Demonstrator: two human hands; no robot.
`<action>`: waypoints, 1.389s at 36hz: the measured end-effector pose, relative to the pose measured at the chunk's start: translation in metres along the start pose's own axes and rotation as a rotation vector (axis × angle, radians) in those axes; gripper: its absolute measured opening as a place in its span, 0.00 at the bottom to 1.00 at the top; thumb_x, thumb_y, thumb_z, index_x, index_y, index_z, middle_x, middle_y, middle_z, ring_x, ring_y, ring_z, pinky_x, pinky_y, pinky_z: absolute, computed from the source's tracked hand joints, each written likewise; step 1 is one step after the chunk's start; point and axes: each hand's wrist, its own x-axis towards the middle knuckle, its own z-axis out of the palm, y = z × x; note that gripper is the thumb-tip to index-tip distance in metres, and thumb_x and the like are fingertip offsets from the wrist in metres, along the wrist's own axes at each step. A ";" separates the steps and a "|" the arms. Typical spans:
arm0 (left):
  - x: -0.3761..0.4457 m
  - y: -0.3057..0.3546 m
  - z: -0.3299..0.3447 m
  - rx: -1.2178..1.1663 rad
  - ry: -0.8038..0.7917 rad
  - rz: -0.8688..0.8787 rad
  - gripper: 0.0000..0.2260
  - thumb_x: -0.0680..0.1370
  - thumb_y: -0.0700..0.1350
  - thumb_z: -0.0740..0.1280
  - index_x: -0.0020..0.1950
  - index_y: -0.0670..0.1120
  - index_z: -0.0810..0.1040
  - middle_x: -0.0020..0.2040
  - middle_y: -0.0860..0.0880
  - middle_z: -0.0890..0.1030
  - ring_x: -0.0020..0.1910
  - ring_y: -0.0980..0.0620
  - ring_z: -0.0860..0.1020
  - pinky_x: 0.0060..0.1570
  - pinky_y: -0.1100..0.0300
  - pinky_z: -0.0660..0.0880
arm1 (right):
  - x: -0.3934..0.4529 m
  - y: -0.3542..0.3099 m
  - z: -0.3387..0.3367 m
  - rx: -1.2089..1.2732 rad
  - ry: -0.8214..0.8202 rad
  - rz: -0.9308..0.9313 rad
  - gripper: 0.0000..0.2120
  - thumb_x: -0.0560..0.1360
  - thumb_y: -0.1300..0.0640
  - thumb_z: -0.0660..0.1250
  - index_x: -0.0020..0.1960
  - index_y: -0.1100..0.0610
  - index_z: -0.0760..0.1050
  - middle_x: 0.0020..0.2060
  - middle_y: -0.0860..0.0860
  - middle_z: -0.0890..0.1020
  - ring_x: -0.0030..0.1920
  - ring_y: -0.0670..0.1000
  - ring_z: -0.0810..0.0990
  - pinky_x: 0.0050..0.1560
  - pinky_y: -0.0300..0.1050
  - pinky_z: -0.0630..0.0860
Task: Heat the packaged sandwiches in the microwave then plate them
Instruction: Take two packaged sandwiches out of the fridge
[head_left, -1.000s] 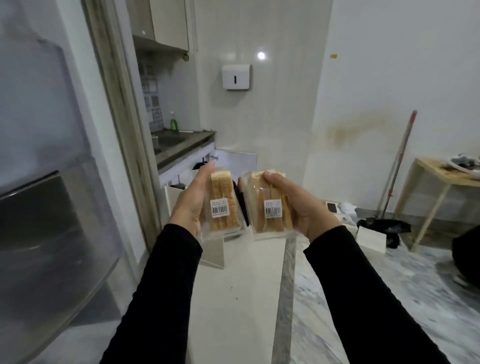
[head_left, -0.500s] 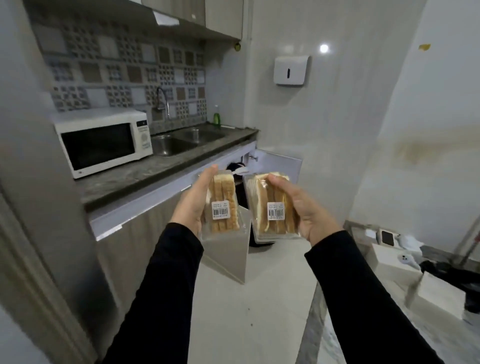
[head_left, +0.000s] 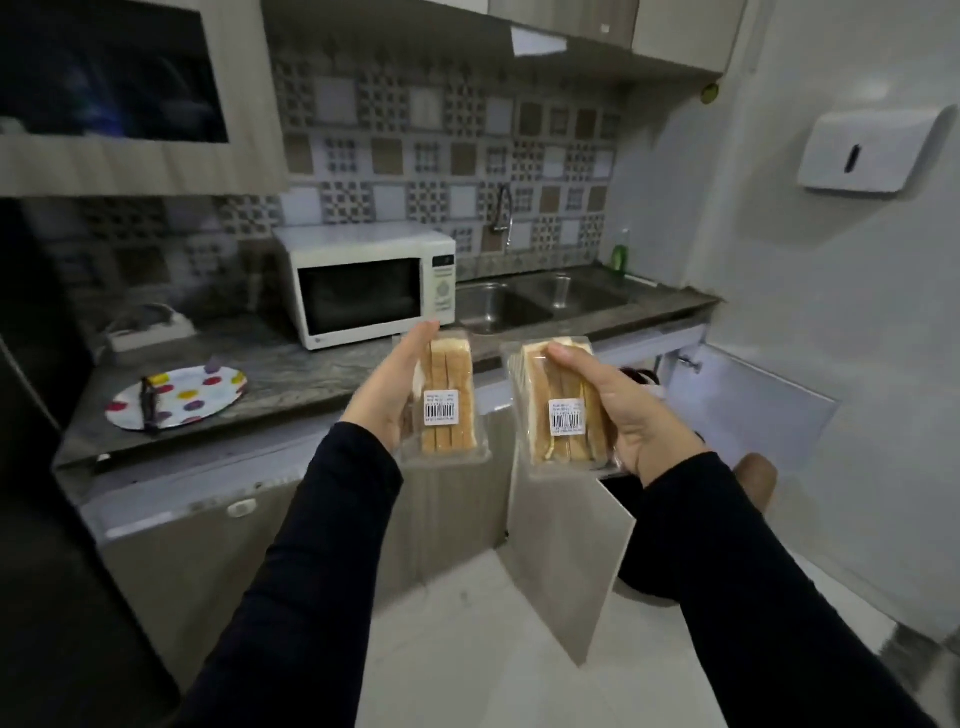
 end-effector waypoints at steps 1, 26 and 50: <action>0.011 0.002 -0.003 0.005 0.012 0.003 0.23 0.73 0.66 0.64 0.57 0.51 0.80 0.40 0.50 0.85 0.36 0.51 0.83 0.43 0.57 0.80 | 0.014 -0.002 0.003 -0.014 -0.026 -0.001 0.14 0.70 0.42 0.71 0.41 0.54 0.80 0.30 0.49 0.84 0.29 0.47 0.83 0.36 0.43 0.79; 0.321 0.073 -0.108 -0.063 0.279 0.113 0.23 0.74 0.63 0.65 0.62 0.51 0.78 0.38 0.51 0.84 0.29 0.55 0.82 0.31 0.63 0.78 | 0.372 -0.071 0.106 0.076 -0.279 -0.065 0.13 0.70 0.44 0.72 0.39 0.54 0.82 0.33 0.51 0.85 0.32 0.51 0.83 0.48 0.56 0.81; 0.624 0.151 -0.190 0.082 0.513 0.187 0.30 0.74 0.66 0.62 0.70 0.51 0.69 0.63 0.45 0.78 0.52 0.49 0.79 0.50 0.55 0.78 | 0.740 -0.152 0.207 -0.002 -0.469 -0.087 0.13 0.71 0.43 0.71 0.42 0.53 0.79 0.30 0.50 0.84 0.33 0.51 0.83 0.41 0.51 0.83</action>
